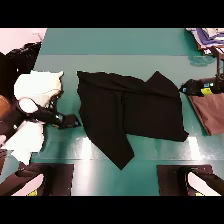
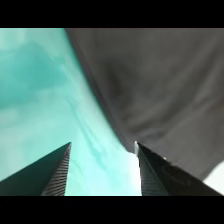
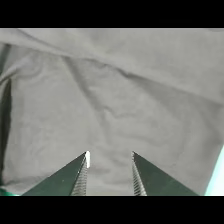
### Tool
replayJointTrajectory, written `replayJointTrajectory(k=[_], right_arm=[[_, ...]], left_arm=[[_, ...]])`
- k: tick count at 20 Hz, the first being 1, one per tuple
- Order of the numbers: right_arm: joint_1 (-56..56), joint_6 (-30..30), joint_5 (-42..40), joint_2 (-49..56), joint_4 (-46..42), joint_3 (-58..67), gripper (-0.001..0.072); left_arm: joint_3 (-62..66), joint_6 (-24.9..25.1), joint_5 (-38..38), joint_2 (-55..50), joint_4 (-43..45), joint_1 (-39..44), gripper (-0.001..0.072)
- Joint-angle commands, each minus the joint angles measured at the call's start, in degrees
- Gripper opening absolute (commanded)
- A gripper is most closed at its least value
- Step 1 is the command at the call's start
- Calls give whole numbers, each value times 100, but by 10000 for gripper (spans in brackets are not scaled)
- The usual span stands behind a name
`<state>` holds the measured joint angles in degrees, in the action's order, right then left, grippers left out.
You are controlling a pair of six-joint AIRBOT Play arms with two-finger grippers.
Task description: Fold the shirts.
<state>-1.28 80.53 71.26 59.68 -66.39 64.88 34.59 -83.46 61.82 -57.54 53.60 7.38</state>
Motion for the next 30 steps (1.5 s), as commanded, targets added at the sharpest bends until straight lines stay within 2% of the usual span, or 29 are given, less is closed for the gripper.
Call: replayJointTrajectory(k=[1, 4, 6, 10, 11, 13, 14, 16, 18, 23, 24, 25, 30], right_arm=[[138, 0, -83, -426, 111, -229, 335], [138, 0, -81, -573, 219, -227, 336], [138, 0, -79, -645, 245, -227, 336], [127, 9, -74, -798, 247, -227, 336], [127, 20, -76, -841, 245, -227, 336], [129, 48, -66, -944, 240, -229, 336], [129, 48, -52, -1001, 240, -229, 336], [131, 48, 37, -1091, 221, -232, 336], [254, 46, 391, -1106, 177, -271, 335], [1587, -125, 1478, -1119, -382, -1314, 338], [1906, -258, 1530, -1117, -476, -1609, 398], [2186, -289, 1523, -1110, -570, -1945, 489], [2634, -476, 1091, -1110, -586, -3296, 433]], left_arm=[[-754, -63, -568, 212, -632, 540, 489], [-949, -98, -1228, 203, -975, 1185, 489], [-1001, -389, -1491, 195, -973, 1523, 488], [-1001, -514, -1773, 195, -970, 1694, 487], [-1001, -531, -1915, 197, -970, 1692, 429], [-1001, -629, -2212, 197, -973, 1692, 71], [-1001, -634, -2275, 197, -968, 1692, 42], [-990, -643, -2343, 199, -894, 1674, 22], [-907, -826, -2201, 221, -457, 1587, 22], [-367, -575, -837, 238, 785, 24, 22], [-267, -411, -717, 238, 879, -214, 22], [-190, -289, -654, 236, 911, -393, 22], [76, -133, -660, 236, 942, -925, 23]])
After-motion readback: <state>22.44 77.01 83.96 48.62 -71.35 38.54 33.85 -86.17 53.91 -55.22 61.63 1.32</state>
